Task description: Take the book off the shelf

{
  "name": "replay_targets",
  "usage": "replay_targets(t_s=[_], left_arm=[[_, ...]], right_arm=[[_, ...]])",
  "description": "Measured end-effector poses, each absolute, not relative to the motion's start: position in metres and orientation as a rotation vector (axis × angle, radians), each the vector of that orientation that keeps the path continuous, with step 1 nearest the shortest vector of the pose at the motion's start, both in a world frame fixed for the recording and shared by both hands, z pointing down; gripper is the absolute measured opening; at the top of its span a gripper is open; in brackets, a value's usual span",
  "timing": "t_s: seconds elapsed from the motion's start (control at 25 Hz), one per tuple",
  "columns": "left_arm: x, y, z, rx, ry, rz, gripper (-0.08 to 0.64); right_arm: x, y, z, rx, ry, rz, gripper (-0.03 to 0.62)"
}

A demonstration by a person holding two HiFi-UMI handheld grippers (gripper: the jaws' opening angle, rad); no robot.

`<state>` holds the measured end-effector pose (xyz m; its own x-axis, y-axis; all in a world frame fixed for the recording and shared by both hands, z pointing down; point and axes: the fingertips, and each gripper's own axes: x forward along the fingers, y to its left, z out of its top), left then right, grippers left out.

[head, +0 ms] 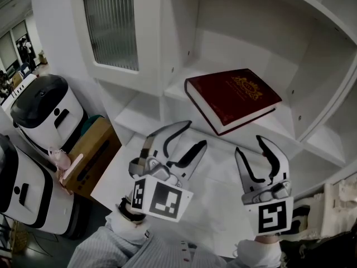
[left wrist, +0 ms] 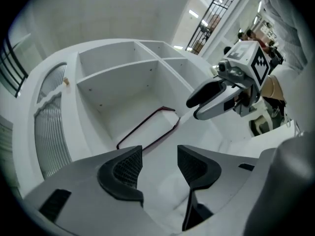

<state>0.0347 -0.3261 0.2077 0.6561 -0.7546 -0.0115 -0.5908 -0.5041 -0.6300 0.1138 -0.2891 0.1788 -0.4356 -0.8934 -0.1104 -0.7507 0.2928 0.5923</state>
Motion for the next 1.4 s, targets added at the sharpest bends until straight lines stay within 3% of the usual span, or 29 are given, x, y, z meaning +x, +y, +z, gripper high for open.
replay_targets(t_s=[0.24, 1.4], left_arm=[[0.037, -0.338, 0.199, -2.078, 1.029, -0.44, 0.285], [0.056, -0.388, 0.189, -1.779, 0.836, -0.609, 0.383]], right_arm=[[0.121, -0.298, 0.194, 1.381, -2.073, -0.908, 0.192], [0.115, -0.346, 0.182, 1.222, -1.731, -1.168, 0.236]])
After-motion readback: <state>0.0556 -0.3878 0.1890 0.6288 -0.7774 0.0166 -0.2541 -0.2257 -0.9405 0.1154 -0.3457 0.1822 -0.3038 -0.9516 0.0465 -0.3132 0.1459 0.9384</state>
